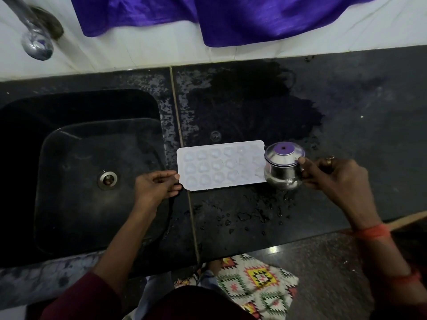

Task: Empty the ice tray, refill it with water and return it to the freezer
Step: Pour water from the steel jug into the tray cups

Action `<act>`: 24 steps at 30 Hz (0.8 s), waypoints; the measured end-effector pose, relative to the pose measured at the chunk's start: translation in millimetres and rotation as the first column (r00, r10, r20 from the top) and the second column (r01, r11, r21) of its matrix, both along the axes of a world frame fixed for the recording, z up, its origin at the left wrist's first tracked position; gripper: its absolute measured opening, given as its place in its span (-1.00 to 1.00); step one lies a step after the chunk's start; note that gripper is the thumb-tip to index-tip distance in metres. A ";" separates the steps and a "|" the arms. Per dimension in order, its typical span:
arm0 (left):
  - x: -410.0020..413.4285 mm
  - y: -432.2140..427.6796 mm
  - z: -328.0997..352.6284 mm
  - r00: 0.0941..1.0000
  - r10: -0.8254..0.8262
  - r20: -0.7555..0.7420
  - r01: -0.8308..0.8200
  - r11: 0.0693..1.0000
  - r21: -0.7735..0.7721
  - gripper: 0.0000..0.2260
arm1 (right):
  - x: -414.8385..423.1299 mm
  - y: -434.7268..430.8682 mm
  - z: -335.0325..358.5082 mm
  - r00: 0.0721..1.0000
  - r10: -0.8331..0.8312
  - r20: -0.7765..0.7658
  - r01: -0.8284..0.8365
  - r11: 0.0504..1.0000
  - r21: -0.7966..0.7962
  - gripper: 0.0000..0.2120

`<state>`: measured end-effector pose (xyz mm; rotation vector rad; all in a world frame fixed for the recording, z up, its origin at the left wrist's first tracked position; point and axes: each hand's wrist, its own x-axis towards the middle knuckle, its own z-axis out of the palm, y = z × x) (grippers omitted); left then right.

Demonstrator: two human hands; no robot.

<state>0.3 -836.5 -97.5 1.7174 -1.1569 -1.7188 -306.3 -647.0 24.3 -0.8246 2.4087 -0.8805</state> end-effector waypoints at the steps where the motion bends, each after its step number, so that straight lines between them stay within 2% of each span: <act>1: 0.1 0.0 0.1 1.000 0.001 -0.002 -0.001 1.000 0.002 -0.94 | -0.5 -0.1 0.1 1.000 0.010 -0.017 -0.010 1.000 0.006 -0.67; 9: 0.9 -0.4 -2.5 1.000 0.000 -0.011 0.001 1.000 0.007 -0.93 | -3.2 -3.9 2.4 0.996 0.055 -0.070 -0.051 0.997 0.052 -0.64; 13: 0.4 0.9 -0.8 1.000 -0.008 -0.026 0.008 1.000 -0.015 -0.95 | -4.0 -7.6 5.3 0.985 0.094 -0.143 -0.082 0.993 0.086 -0.66; 24: 0.1 0.3 -3.1 1.000 0.004 -0.025 -0.004 1.000 0.007 -0.97 | 1.1 -16.6 22.1 0.968 0.161 -0.194 -0.129 0.978 0.167 -0.67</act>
